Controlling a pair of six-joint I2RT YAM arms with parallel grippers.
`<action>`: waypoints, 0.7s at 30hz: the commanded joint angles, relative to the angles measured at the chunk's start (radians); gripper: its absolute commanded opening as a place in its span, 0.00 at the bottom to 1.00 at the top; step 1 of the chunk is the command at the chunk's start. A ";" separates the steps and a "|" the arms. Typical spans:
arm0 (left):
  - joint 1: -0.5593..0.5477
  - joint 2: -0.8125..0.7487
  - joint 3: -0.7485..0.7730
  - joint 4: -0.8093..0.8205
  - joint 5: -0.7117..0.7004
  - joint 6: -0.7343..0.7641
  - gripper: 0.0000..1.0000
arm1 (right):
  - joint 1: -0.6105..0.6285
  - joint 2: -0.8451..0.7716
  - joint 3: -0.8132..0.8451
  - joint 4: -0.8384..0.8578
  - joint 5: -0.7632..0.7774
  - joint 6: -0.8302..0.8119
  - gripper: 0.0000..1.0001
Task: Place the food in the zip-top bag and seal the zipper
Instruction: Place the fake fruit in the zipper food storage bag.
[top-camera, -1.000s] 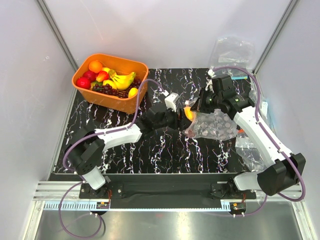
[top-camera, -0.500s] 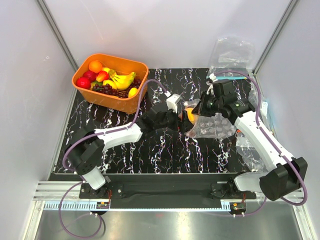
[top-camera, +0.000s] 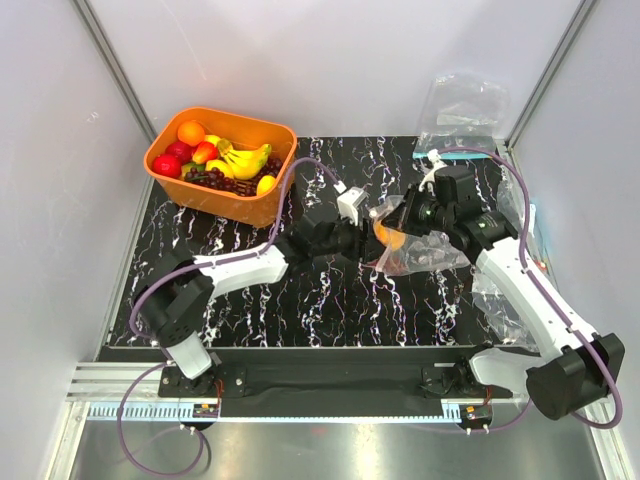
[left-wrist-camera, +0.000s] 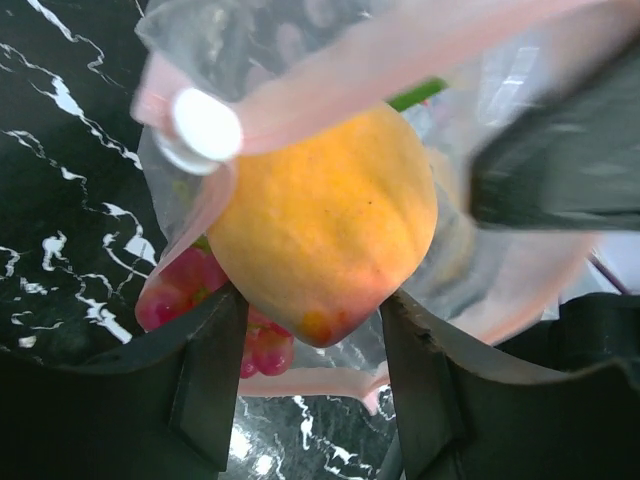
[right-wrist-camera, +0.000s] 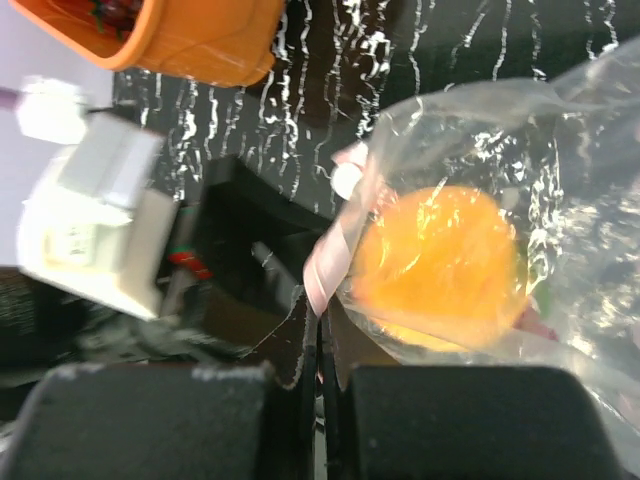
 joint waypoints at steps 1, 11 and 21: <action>-0.004 0.041 0.038 0.110 0.040 -0.026 0.42 | -0.004 -0.043 0.003 0.100 -0.063 0.038 0.00; -0.005 0.064 0.128 0.139 0.056 -0.049 0.43 | -0.004 -0.064 -0.037 0.122 -0.077 0.075 0.00; -0.005 -0.103 0.053 0.009 0.047 0.008 0.69 | -0.023 -0.092 -0.089 0.114 0.028 0.092 0.00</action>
